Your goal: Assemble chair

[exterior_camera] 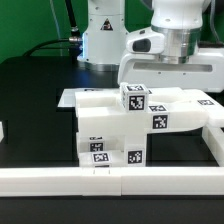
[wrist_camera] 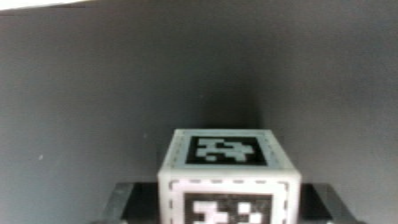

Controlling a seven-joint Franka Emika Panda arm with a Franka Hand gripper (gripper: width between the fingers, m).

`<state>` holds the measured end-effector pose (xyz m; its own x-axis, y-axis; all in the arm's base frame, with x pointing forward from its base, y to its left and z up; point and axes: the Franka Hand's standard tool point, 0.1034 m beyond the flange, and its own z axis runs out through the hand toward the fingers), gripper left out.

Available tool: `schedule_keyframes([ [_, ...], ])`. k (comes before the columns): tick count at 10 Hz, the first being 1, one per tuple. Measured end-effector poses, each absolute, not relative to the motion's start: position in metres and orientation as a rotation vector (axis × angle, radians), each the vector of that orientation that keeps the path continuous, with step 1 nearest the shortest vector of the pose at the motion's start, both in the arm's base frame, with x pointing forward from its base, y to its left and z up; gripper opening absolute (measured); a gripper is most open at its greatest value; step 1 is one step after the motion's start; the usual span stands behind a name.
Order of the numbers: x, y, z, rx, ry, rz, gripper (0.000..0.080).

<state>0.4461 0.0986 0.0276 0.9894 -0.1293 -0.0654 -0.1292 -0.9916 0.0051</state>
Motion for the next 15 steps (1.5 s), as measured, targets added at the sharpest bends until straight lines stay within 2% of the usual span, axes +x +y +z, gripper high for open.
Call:
schedule_keyframes([
  [3, 0.463, 0.083, 0.08, 3.175, -0.175, -0.113, 0.0287],
  [5, 0.474, 0.071, 0.101, 3.196, -0.186, -0.128, 0.0287],
  [9, 0.472, 0.072, 0.096, 3.191, -0.181, -0.124, 0.0287],
  [10, 0.474, 0.068, 0.099, 3.191, -0.125, -0.134, 0.0287],
  [12, 0.501, 0.043, 0.12, 3.194, -0.034, -0.121, 0.0287],
  [14, 0.516, 0.029, 0.123, 3.194, -0.003, -0.132, 0.0287],
  [15, 0.513, 0.033, 0.12, 3.187, 0.008, -0.142, 0.0287],
])
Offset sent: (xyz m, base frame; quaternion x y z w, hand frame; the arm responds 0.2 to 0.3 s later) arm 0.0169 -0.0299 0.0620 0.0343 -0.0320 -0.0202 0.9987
